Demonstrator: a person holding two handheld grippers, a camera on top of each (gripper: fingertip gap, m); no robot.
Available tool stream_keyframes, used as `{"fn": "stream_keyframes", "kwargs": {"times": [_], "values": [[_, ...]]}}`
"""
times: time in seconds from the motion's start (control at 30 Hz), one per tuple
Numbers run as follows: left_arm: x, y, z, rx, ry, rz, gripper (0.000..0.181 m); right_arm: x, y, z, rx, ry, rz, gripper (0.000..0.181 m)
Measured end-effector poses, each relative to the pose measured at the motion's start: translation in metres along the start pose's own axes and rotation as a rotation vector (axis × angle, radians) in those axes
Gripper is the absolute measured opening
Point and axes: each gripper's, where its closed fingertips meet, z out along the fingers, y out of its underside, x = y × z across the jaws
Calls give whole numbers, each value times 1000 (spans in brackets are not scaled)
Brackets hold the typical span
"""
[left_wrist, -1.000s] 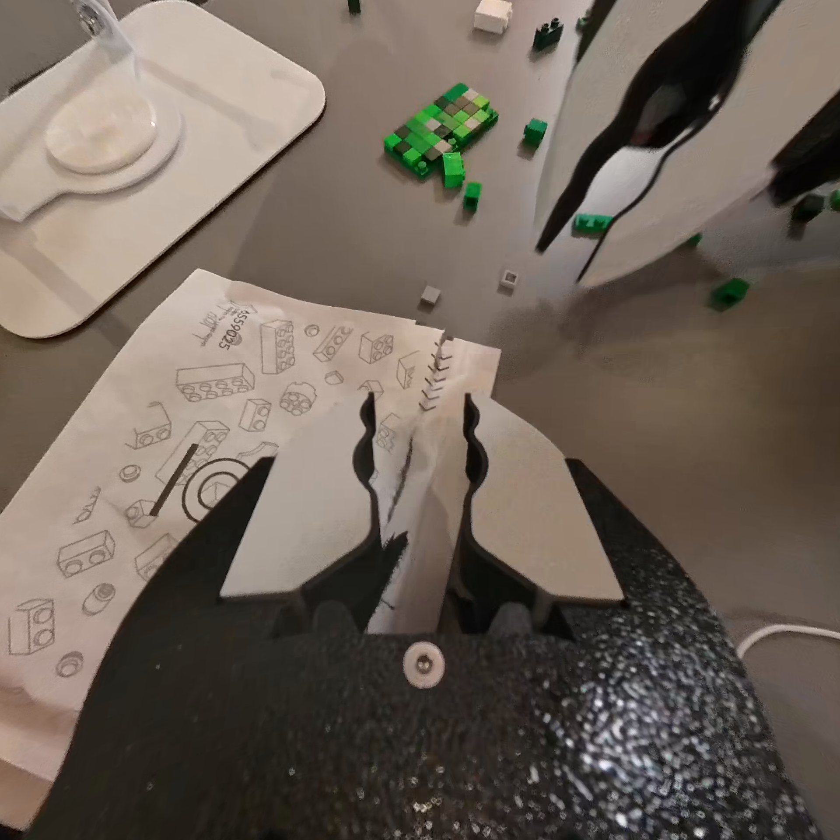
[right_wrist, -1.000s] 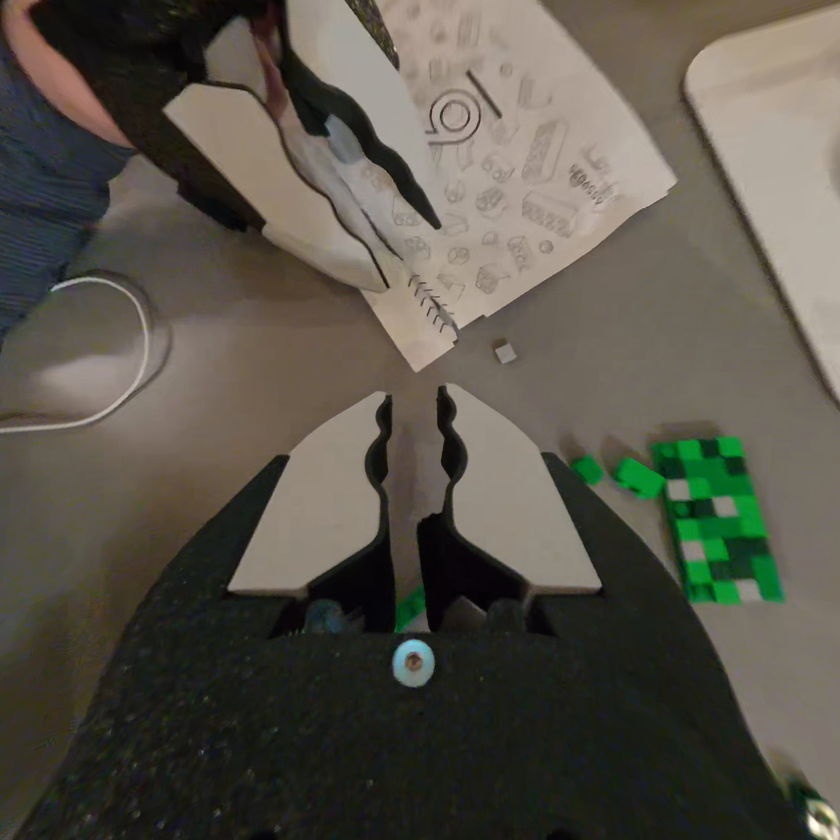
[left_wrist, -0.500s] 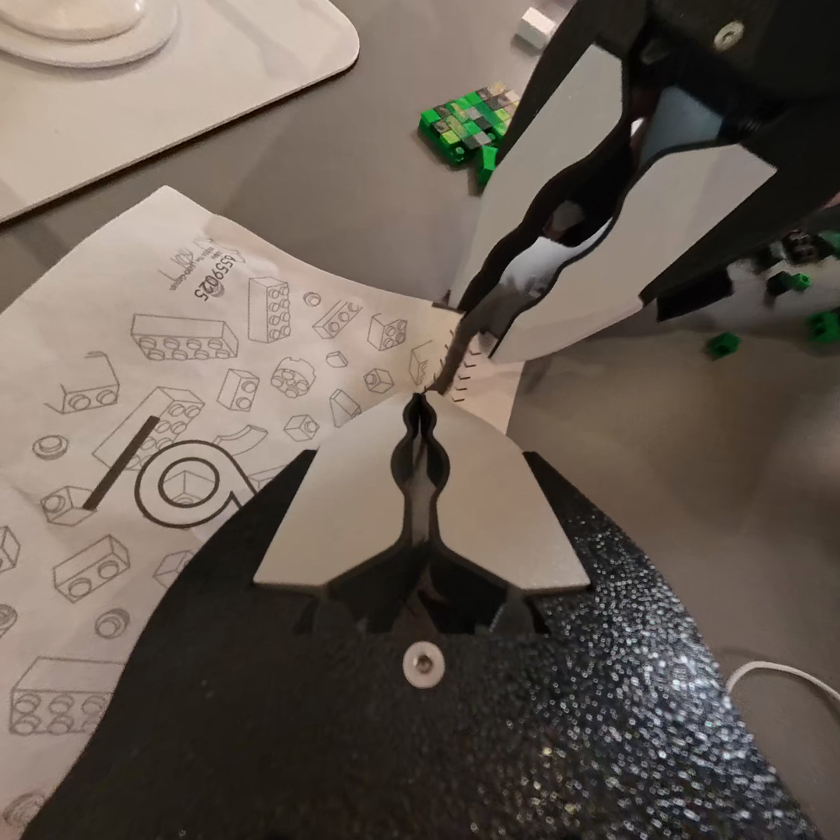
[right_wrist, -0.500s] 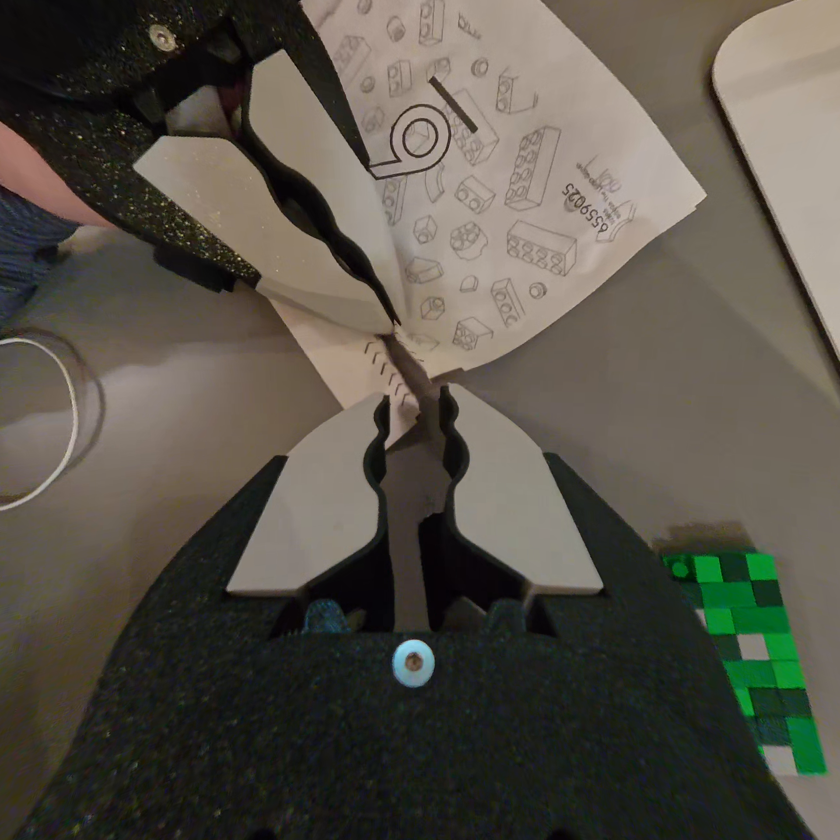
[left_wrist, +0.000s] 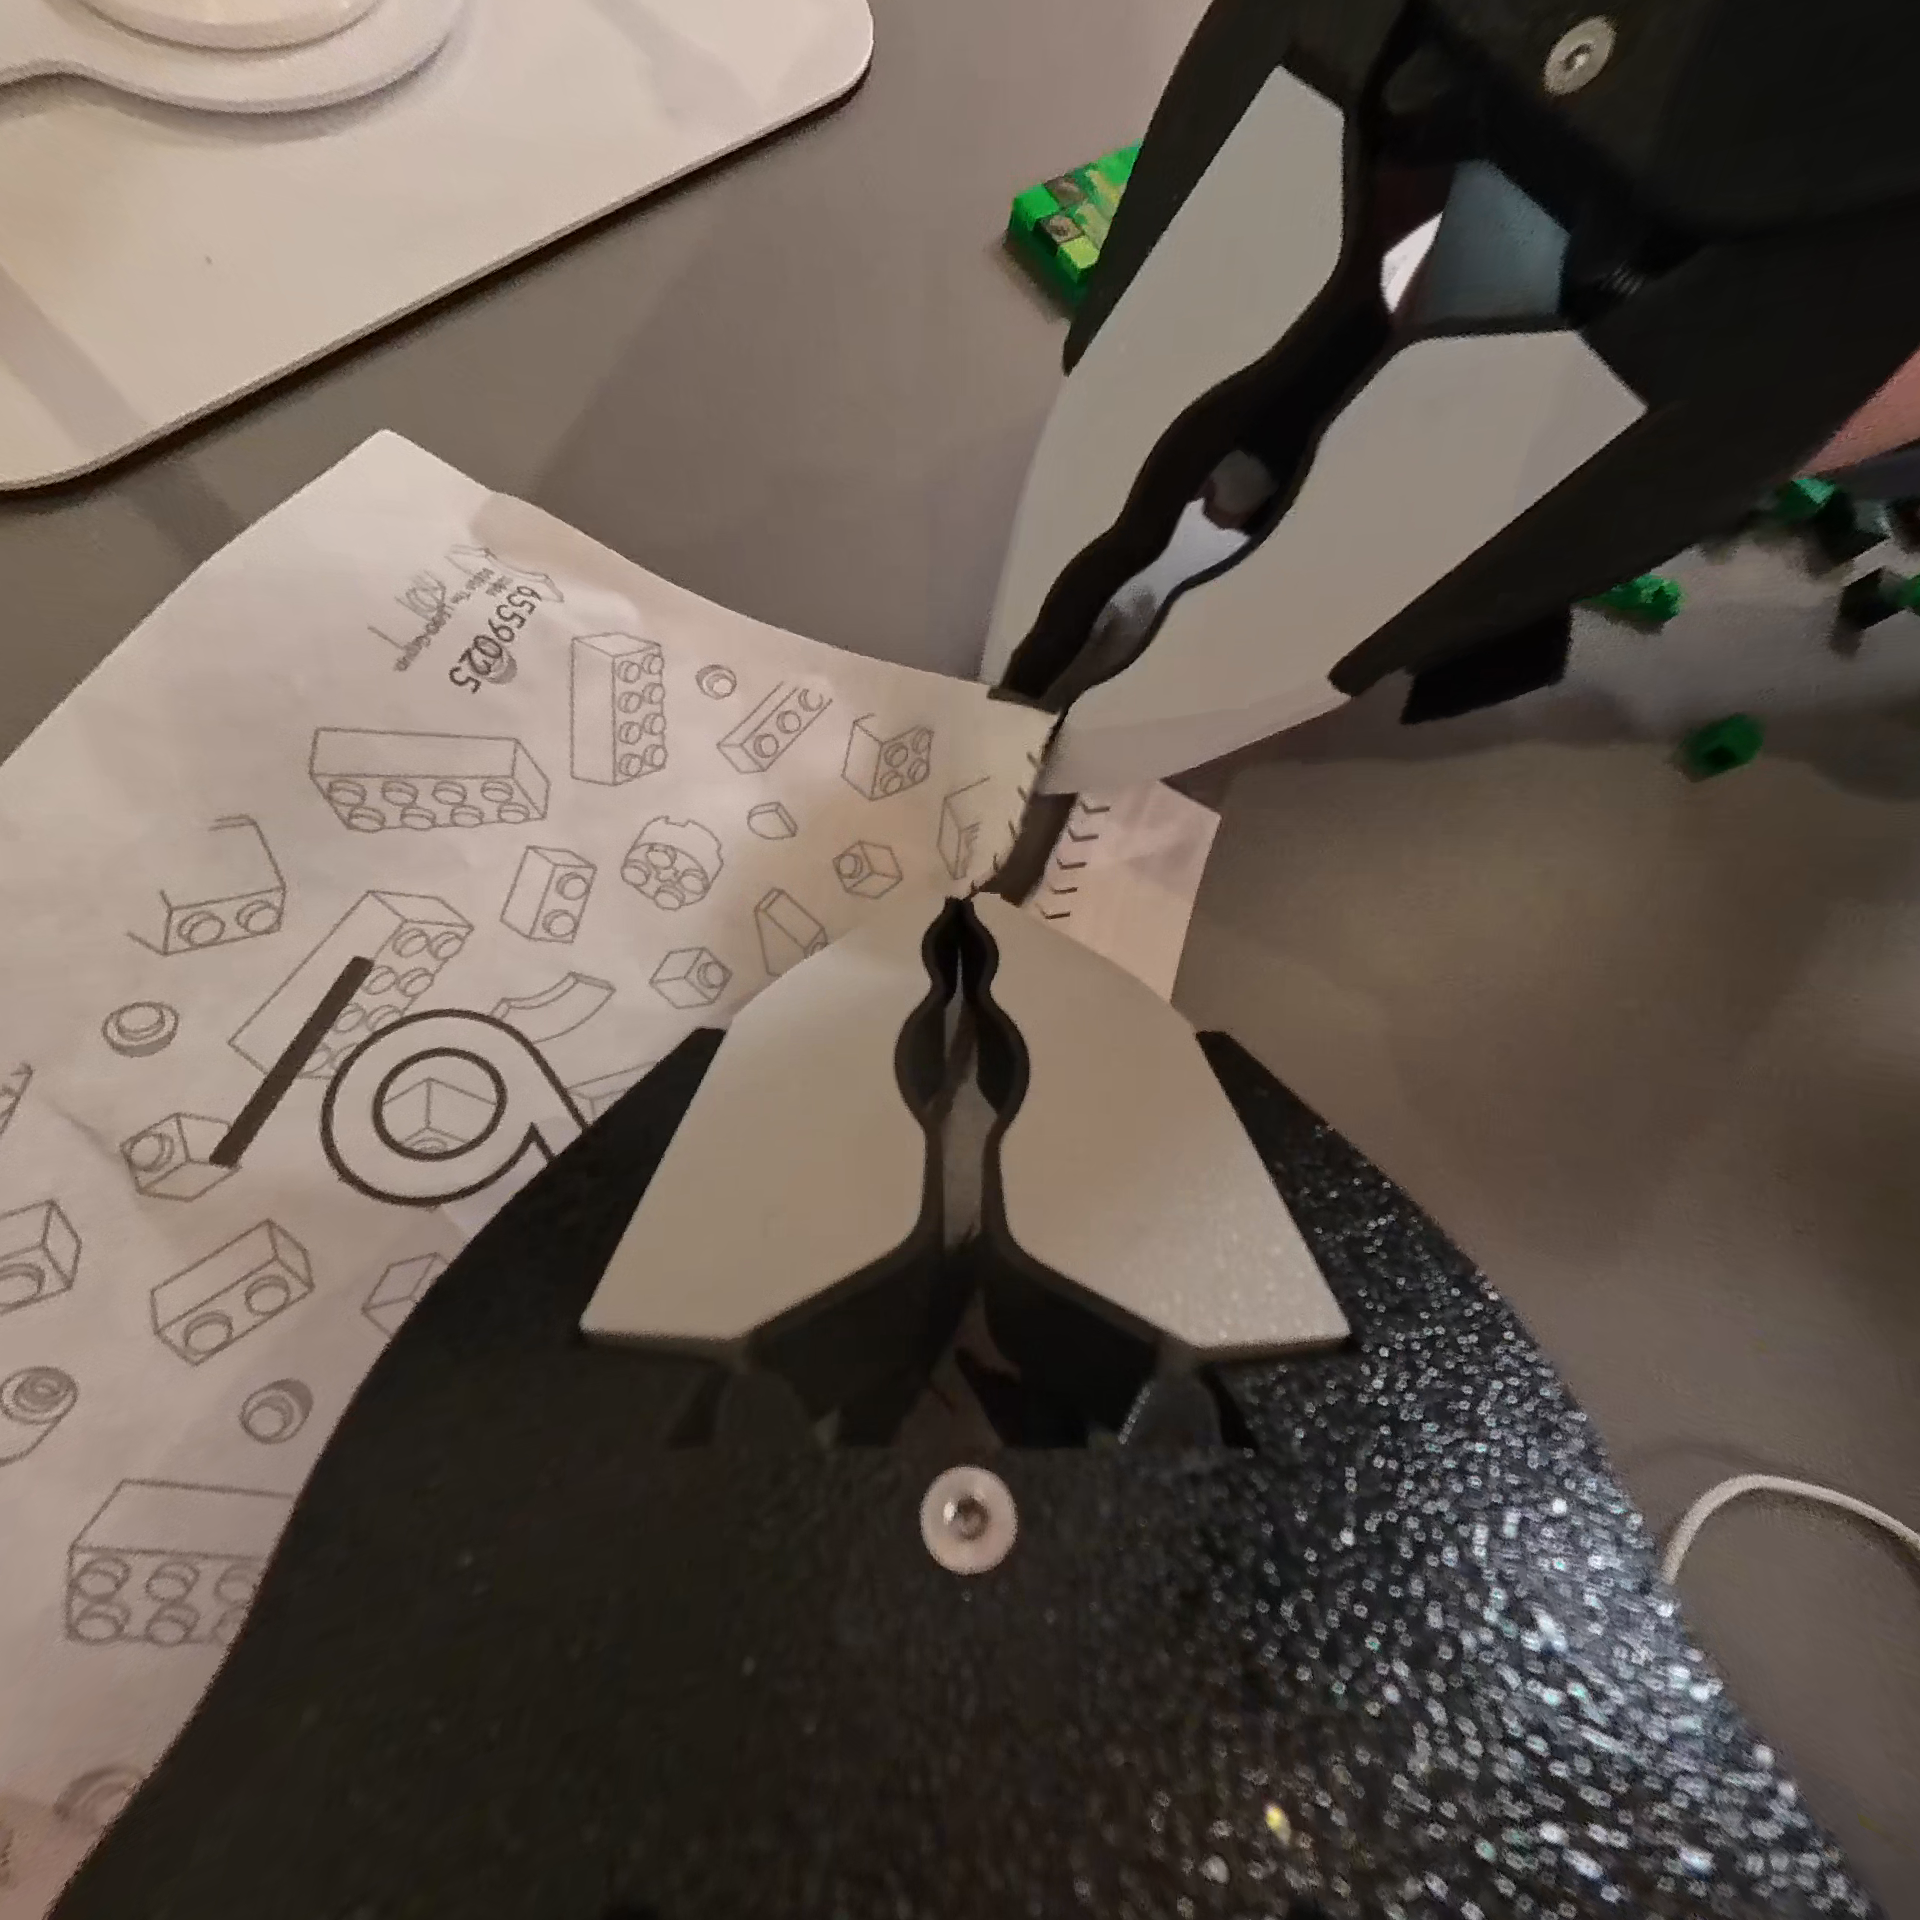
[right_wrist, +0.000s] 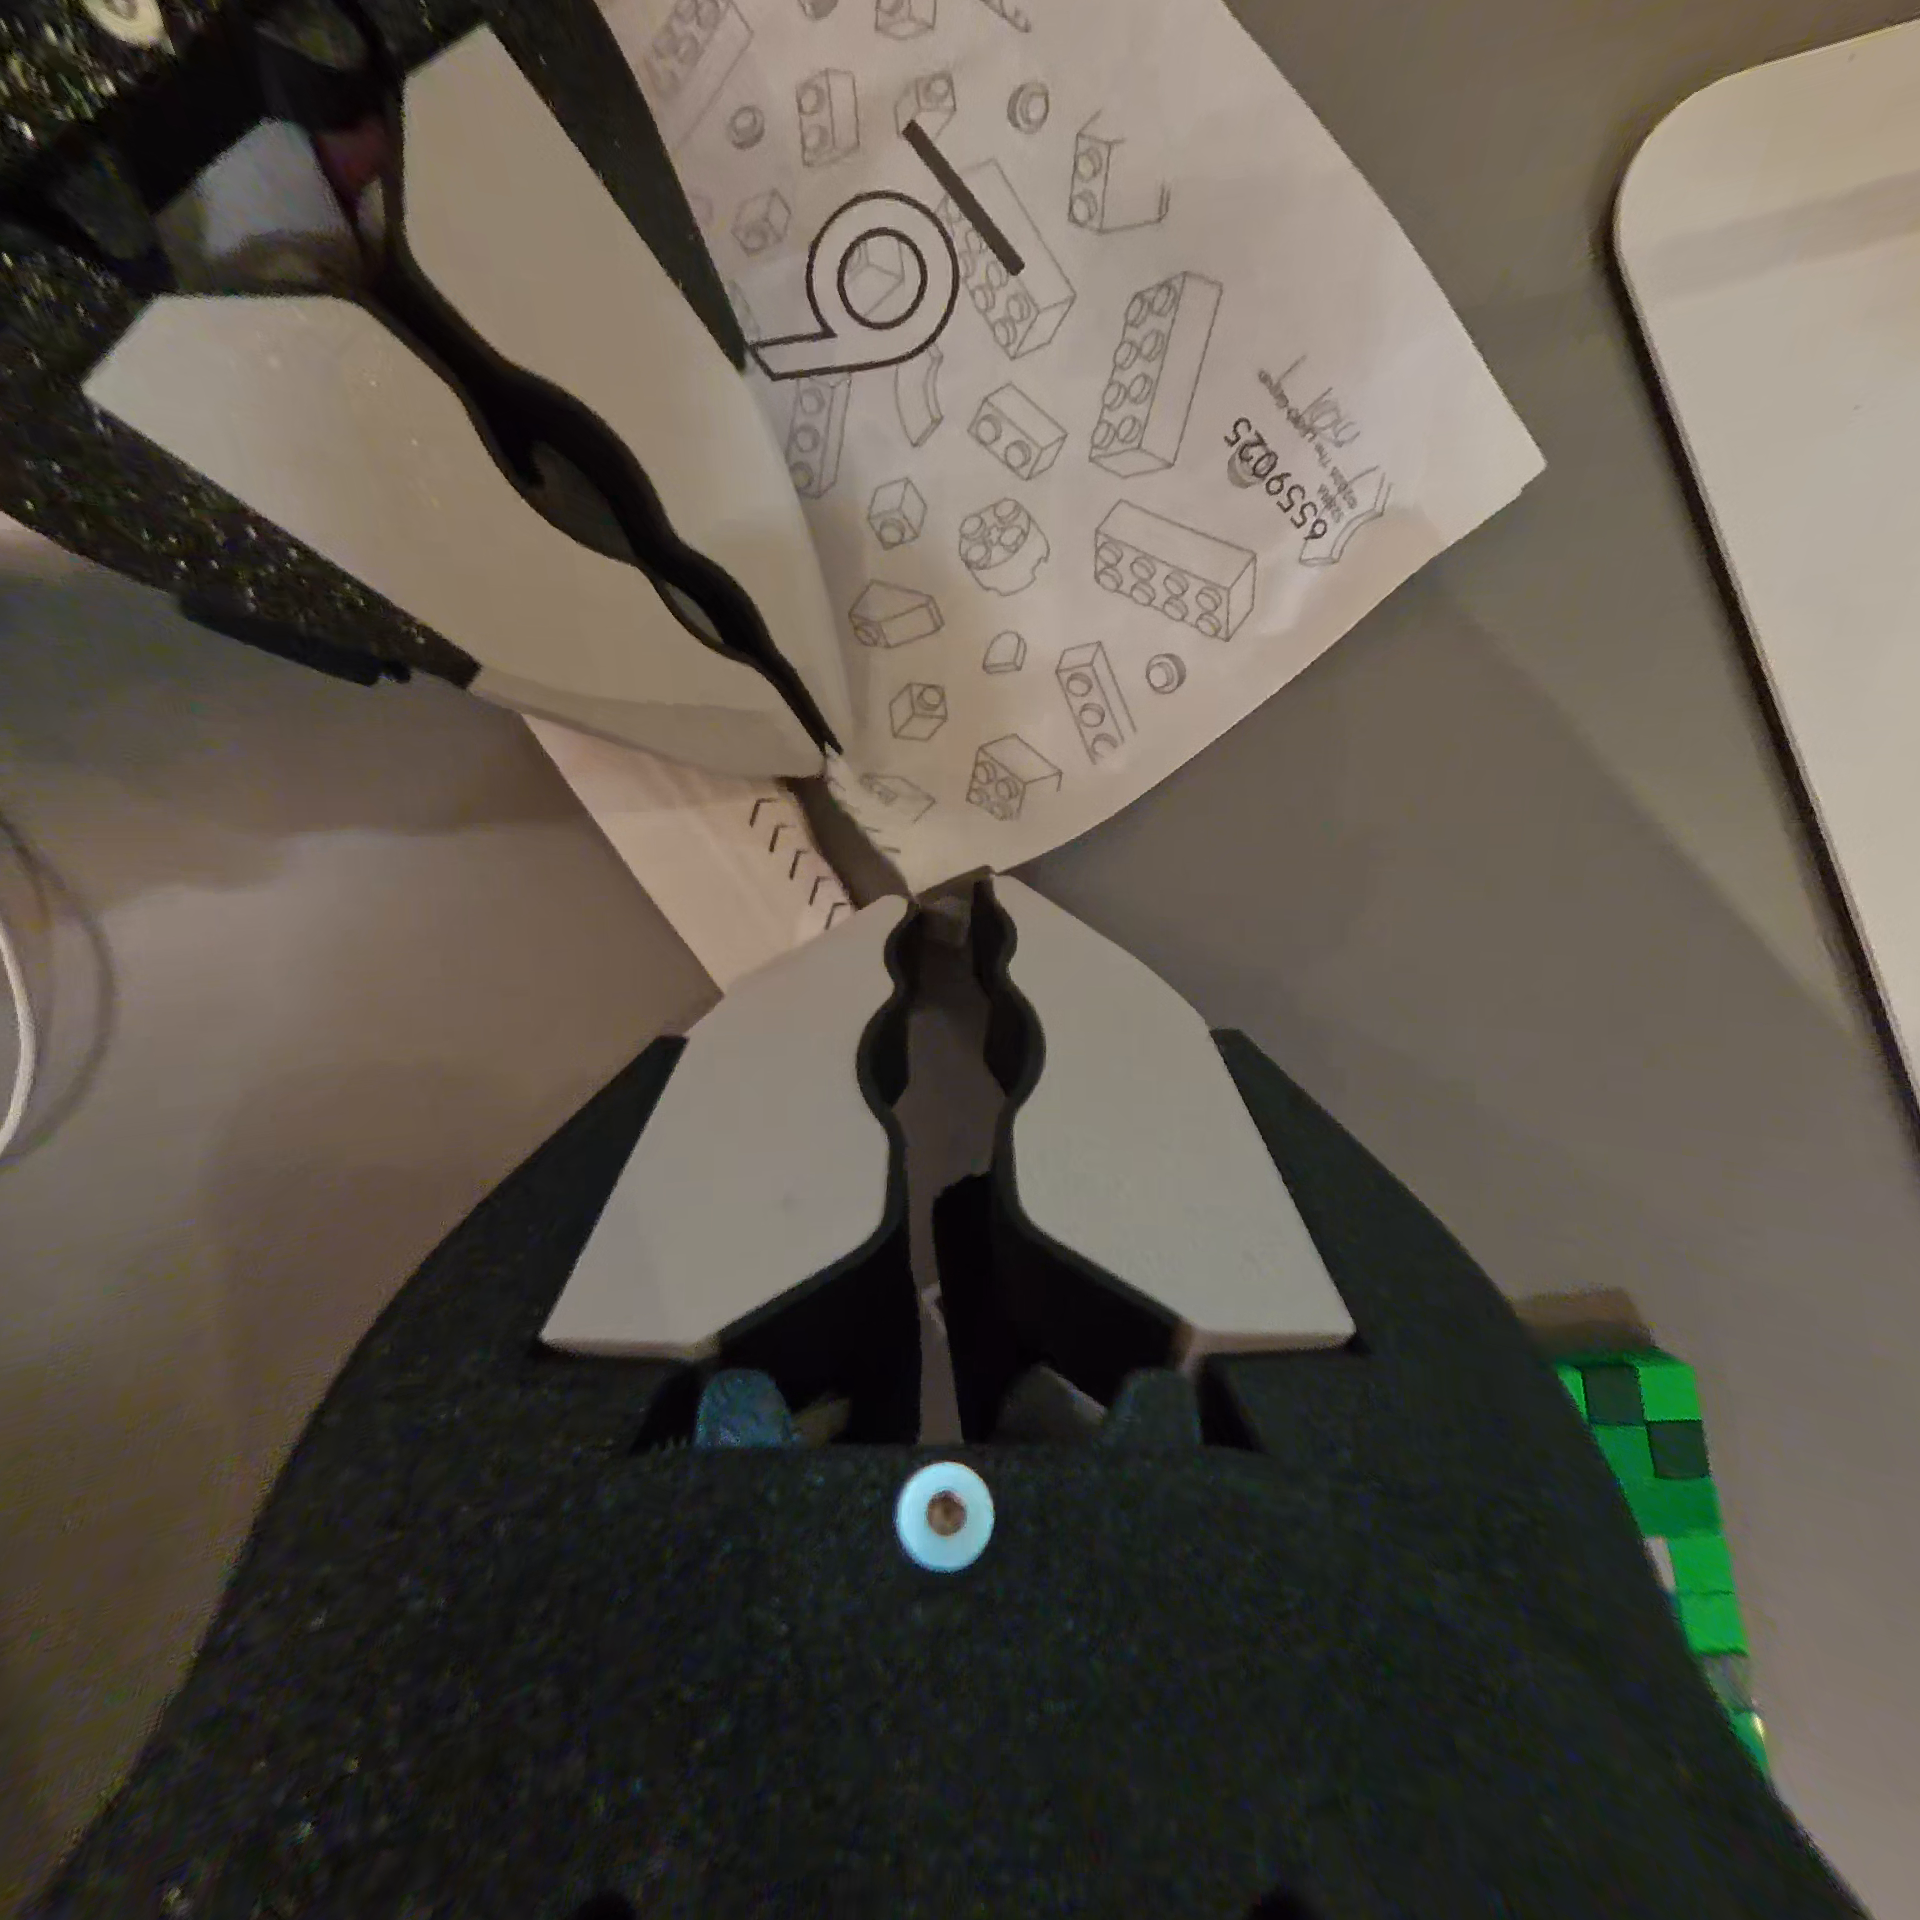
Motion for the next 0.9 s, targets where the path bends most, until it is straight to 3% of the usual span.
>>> {"fn": "stream_keyframes", "kwargs": {"times": [0.17, 0.4, 0.43, 0.5, 0.57, 0.73, 0.87, 0.9], "values": [[0, 1, -2, -18, -27, 52, 0, -10, 13, -24, 2, 17, -66, 9], [2, -1, 0, -23, -36, 49, 1, -4, 58, -56, -58, 147, -138, 9], [2, -3, 0, -13, -41, 54, 5, -4, 61, -57, -60, 151, -142, 9], [9, -13, 0, 37, -19, 77, 42, -7, 63, -55, -46, 126, -151, 15], [18, -24, -1, 97, 15, 92, 52, -9, 62, -55, -31, 108, -152, 23], [19, -44, -8, 208, -52, 162, 45, -9, 55, -62, 22, 123, -167, 29], [5, -56, -13, 281, -190, 184, 38, 8, 38, -65, 38, 166, -133, 0], [2, -59, -15, 299, -224, 185, 35, 13, 31, -62, 31, 167, -124, 0]]}}
